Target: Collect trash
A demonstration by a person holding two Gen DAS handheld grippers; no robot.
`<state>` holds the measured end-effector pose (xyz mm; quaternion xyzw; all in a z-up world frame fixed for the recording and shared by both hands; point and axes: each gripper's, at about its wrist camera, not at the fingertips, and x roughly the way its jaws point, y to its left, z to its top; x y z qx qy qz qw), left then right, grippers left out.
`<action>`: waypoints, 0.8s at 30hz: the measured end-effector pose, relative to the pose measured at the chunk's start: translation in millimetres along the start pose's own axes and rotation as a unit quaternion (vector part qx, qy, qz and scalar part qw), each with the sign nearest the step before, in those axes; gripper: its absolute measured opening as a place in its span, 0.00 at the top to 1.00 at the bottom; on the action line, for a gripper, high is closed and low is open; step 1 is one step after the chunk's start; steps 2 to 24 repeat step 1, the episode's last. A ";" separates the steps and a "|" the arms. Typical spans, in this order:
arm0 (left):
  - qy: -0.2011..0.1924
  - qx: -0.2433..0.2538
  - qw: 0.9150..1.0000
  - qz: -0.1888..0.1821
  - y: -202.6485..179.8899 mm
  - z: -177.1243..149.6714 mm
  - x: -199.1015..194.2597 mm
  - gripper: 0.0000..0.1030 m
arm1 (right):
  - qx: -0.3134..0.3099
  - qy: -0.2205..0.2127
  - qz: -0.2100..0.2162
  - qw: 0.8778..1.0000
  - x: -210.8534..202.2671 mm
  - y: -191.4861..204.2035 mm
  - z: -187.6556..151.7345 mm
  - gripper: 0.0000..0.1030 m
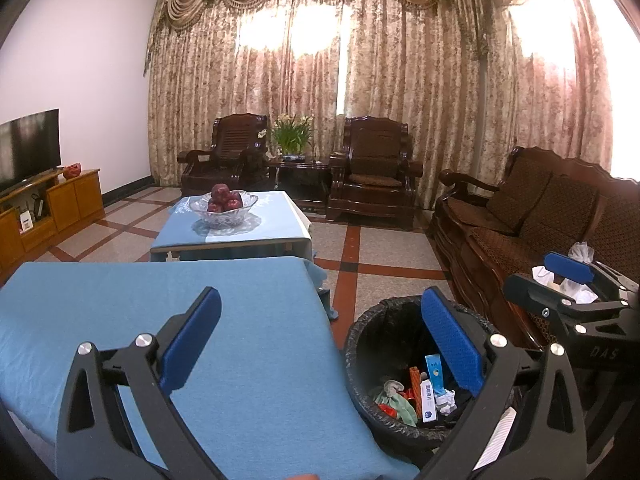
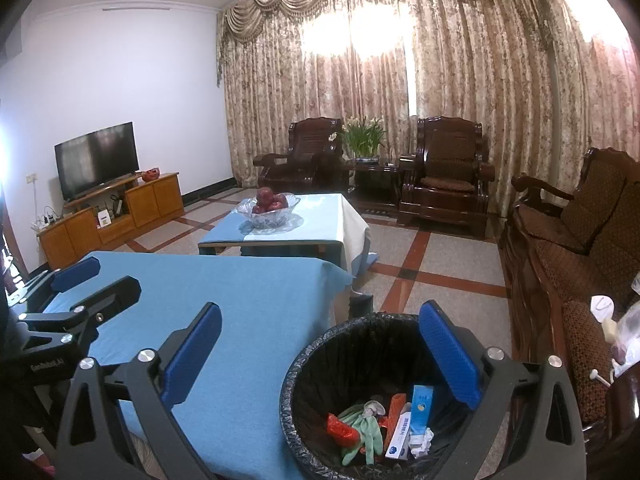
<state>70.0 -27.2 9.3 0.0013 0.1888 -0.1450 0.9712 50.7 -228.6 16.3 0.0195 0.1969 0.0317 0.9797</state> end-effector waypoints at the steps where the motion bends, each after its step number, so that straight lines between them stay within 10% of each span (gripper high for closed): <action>1: 0.000 0.000 1.000 0.000 -0.1 -0.5 -0.9 0.05 | 0.000 0.000 0.000 1.000 -0.4 0.5 0.0 0.06; 24: 0.000 0.000 1.000 0.000 -0.1 -0.5 -0.9 0.05 | 0.000 0.000 0.000 1.000 -0.4 0.5 0.0 0.06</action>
